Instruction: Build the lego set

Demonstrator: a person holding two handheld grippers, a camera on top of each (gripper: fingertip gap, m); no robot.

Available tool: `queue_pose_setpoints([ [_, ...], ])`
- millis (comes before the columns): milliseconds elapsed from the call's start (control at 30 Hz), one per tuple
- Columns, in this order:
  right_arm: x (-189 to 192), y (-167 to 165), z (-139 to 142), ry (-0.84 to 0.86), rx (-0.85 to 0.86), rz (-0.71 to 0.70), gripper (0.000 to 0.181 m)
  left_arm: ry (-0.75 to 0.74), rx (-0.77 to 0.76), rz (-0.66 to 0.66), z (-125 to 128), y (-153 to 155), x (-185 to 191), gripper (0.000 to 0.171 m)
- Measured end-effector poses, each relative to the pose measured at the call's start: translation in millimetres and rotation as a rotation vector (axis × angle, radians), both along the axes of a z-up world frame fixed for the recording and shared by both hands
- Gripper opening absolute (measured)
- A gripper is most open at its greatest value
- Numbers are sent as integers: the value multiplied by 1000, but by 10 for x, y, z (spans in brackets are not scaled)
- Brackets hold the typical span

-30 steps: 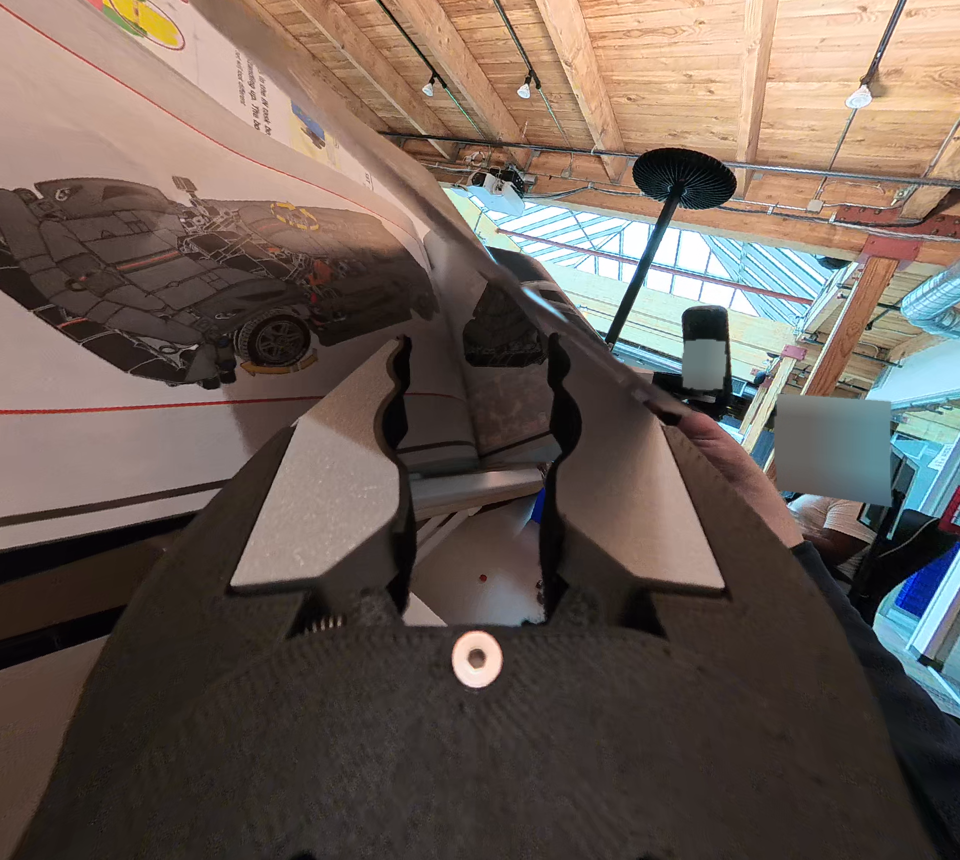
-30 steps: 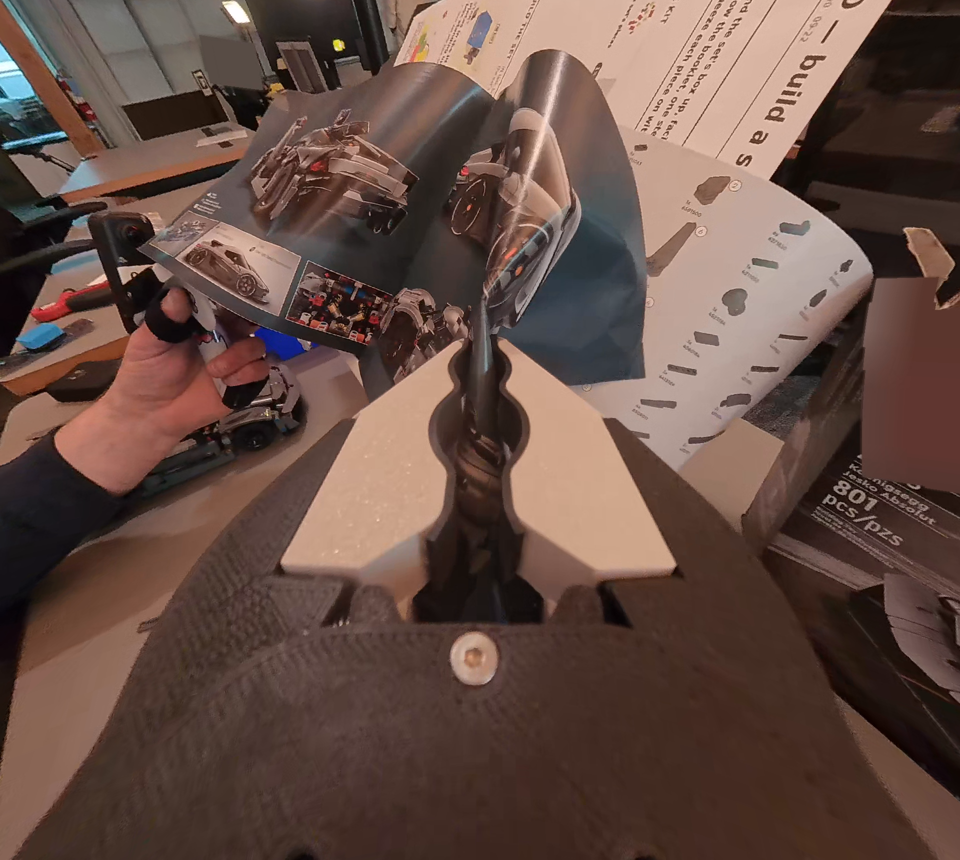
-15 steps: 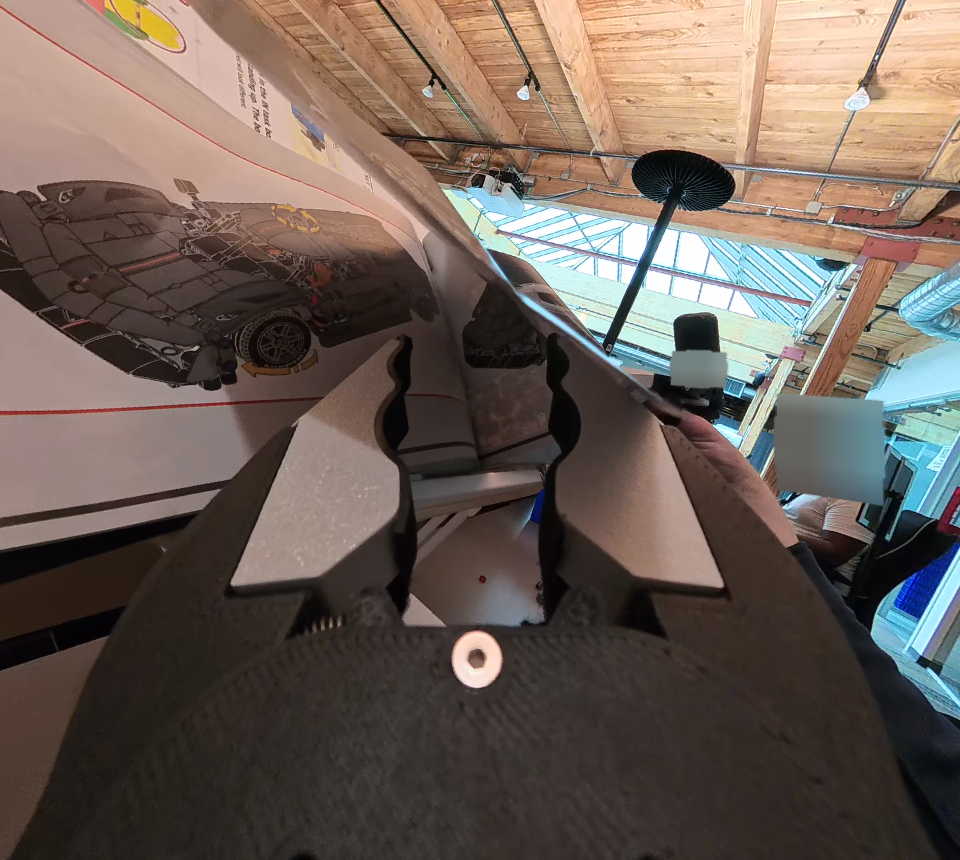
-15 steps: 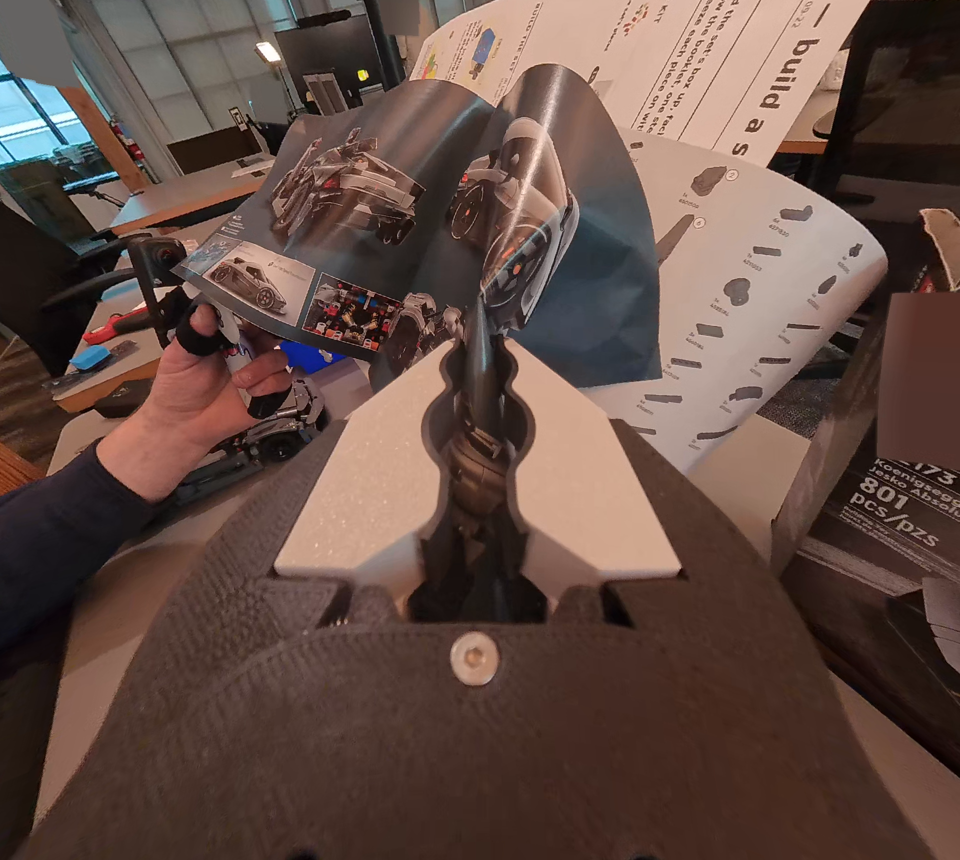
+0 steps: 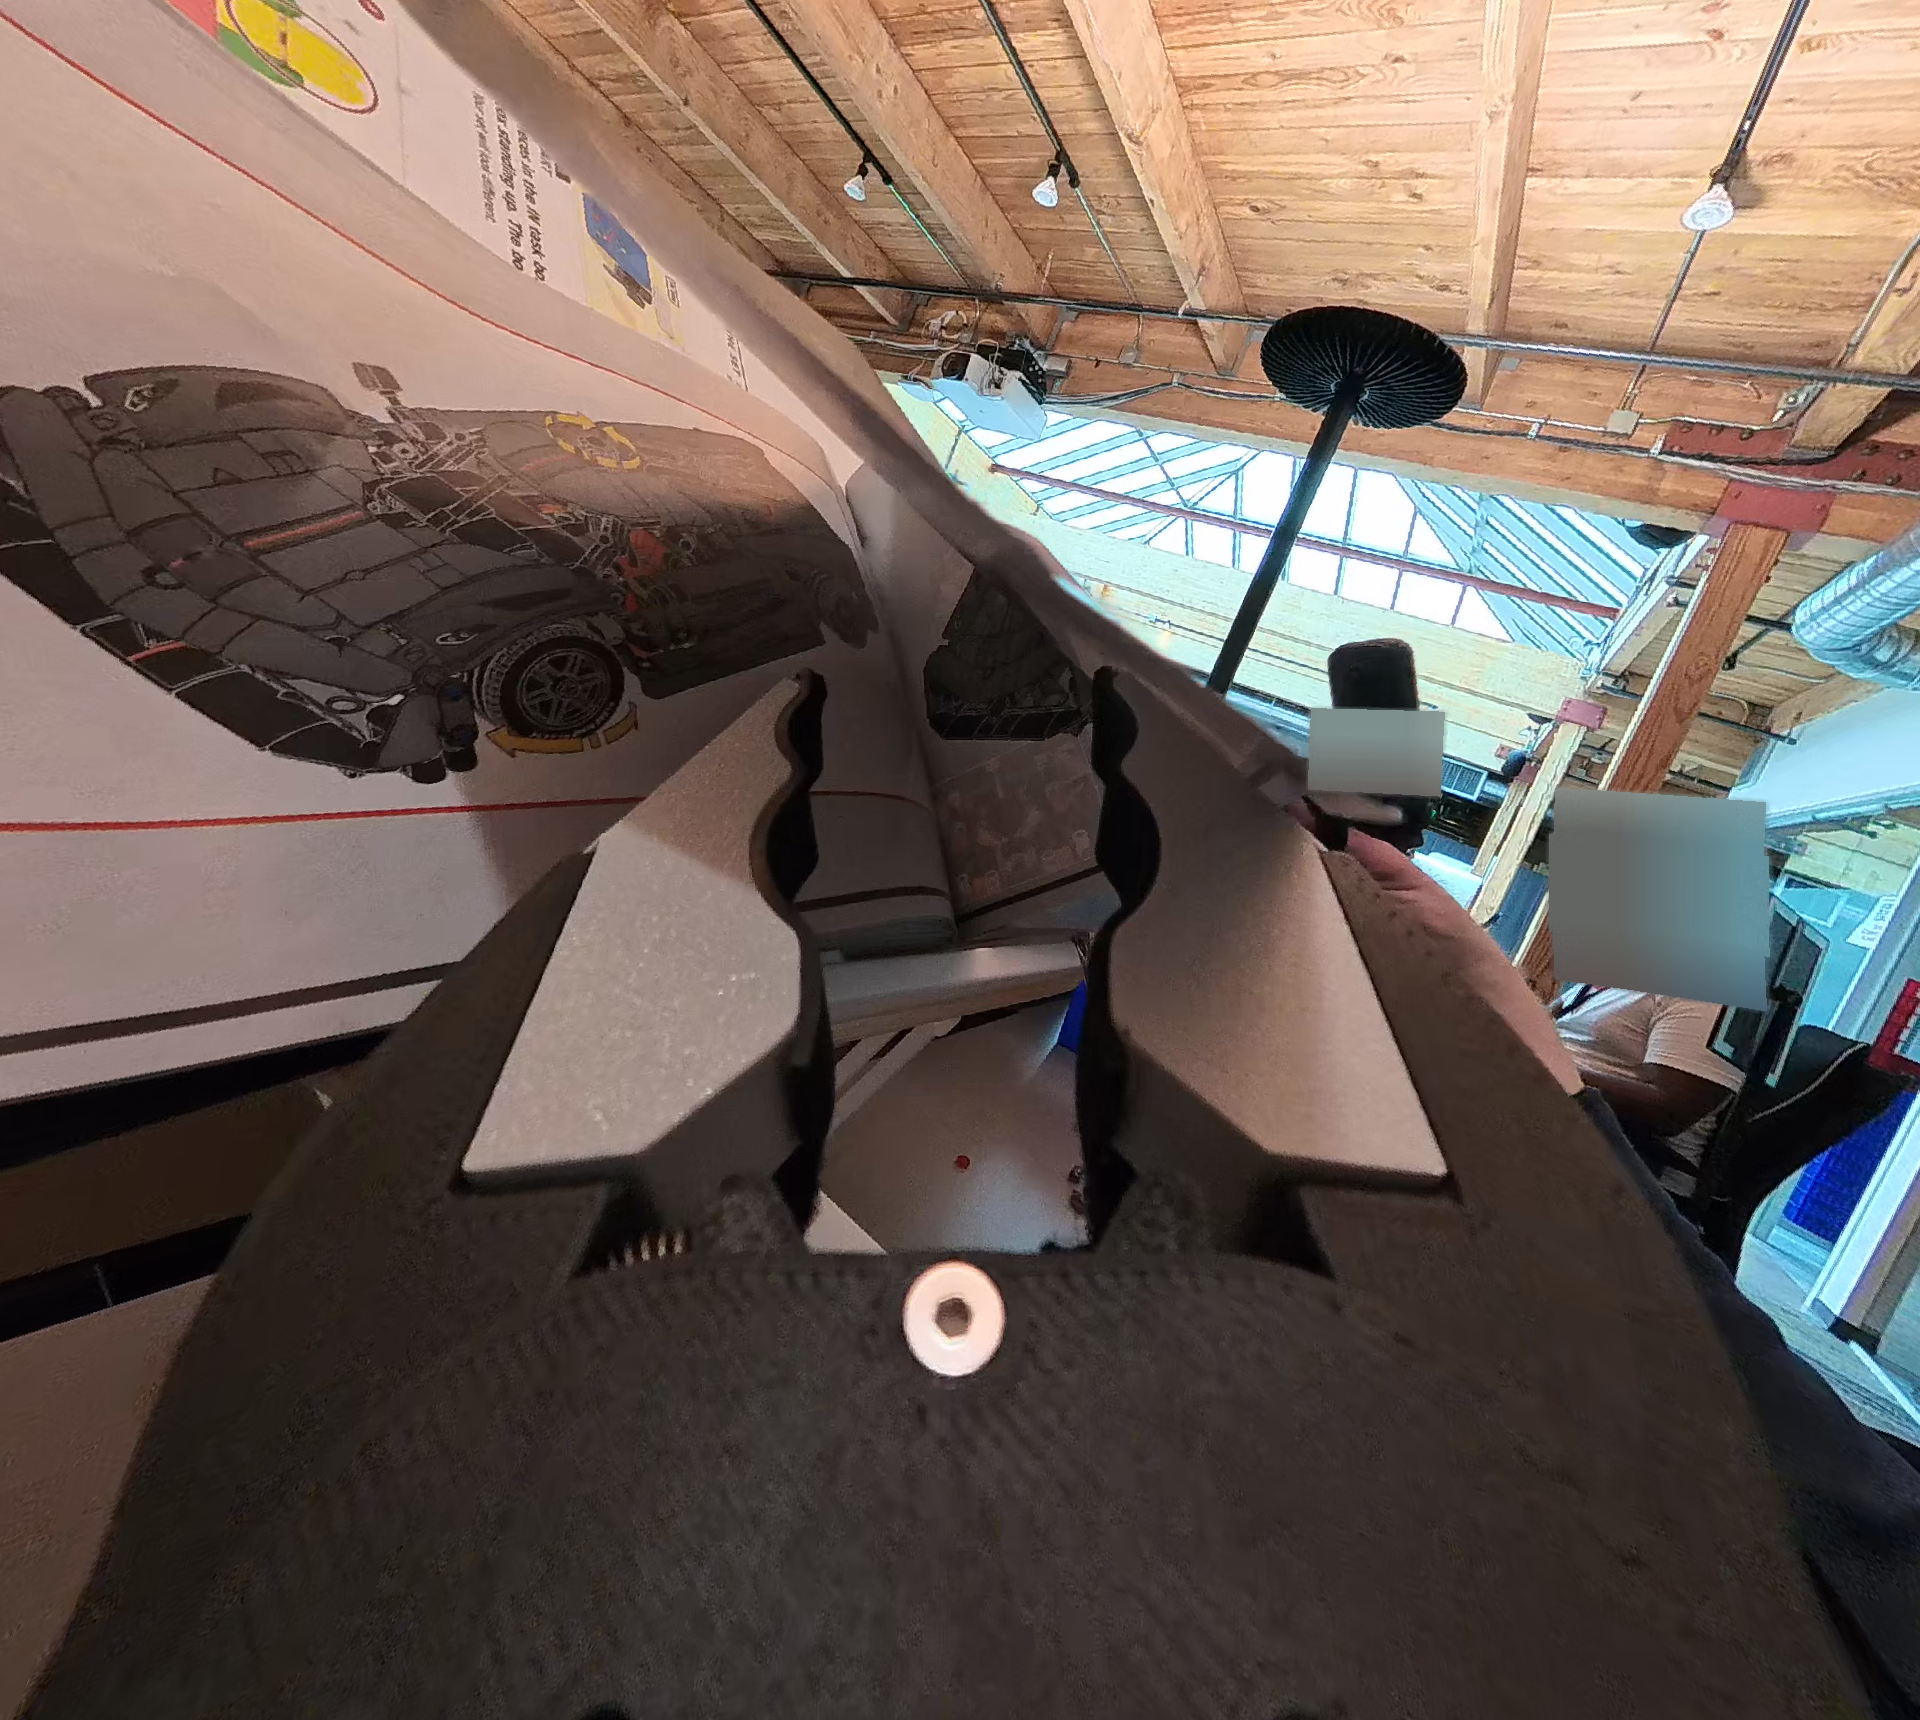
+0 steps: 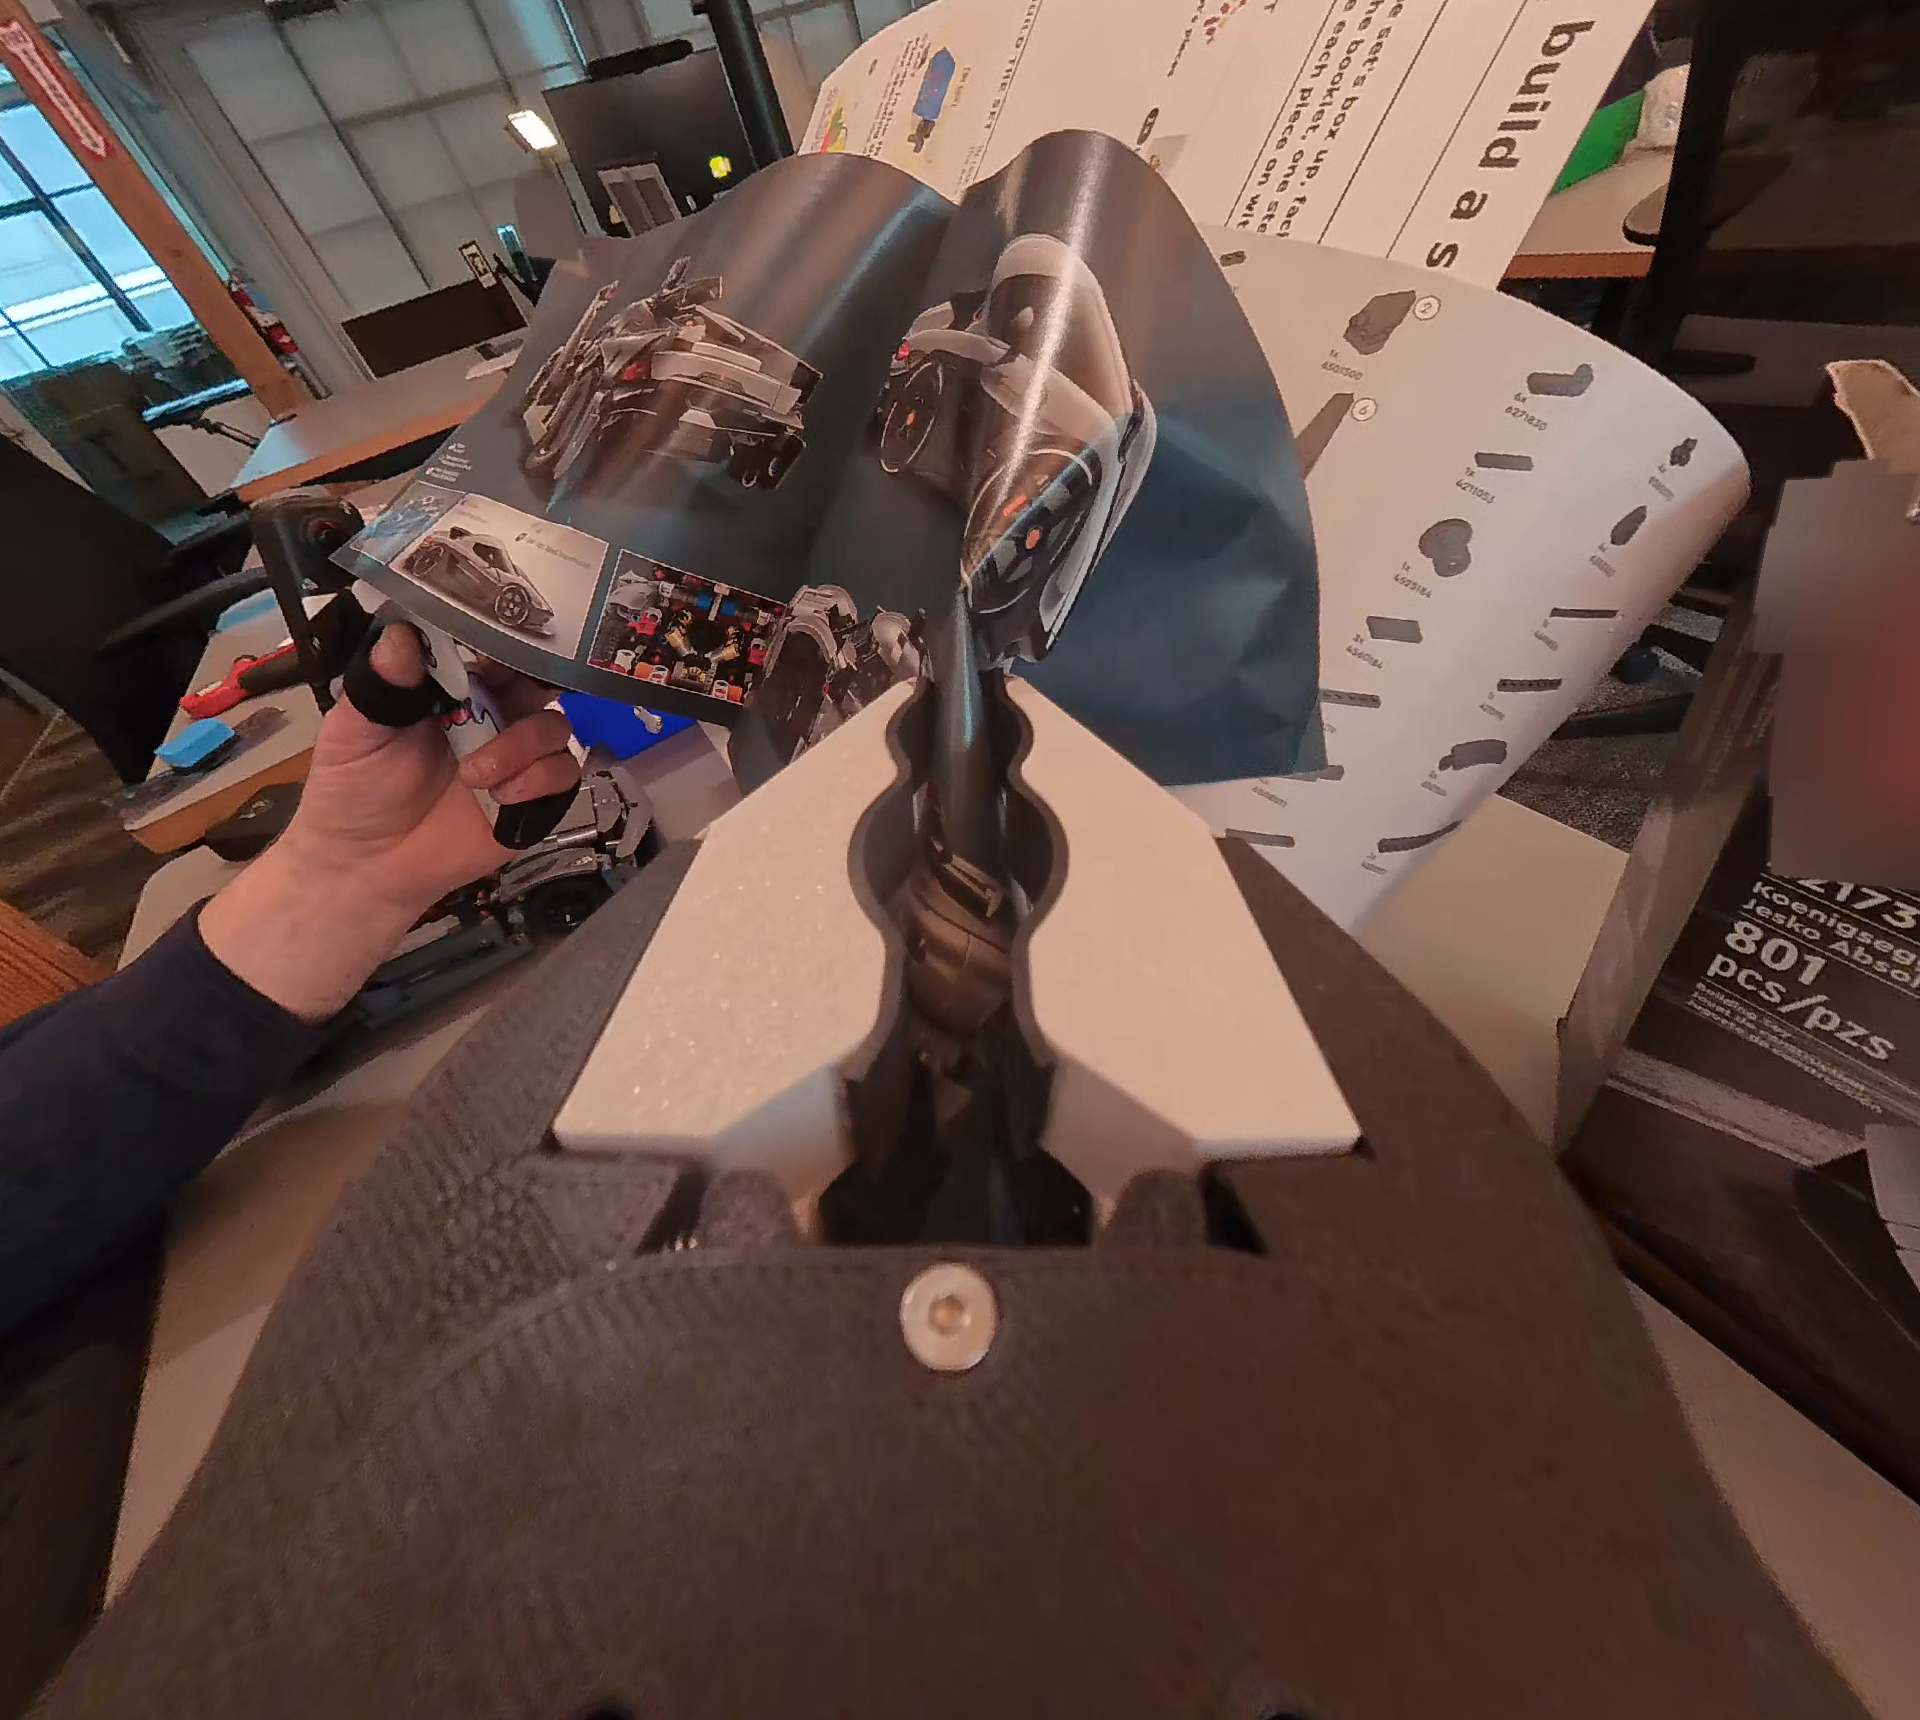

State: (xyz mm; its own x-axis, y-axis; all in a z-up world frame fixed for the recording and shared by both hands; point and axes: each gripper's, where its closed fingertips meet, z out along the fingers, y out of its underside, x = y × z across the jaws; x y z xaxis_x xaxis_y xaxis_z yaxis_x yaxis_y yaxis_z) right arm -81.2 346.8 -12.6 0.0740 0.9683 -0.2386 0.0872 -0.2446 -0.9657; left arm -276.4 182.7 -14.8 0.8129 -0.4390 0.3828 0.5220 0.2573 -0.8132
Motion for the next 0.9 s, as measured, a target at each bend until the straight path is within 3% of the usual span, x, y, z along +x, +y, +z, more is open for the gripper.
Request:
queue_pose_setpoints([
  [900, 16, 2, 3, 7, -19, 7, 10, -6, 2, -2, 6, -4, 0, 50],
])
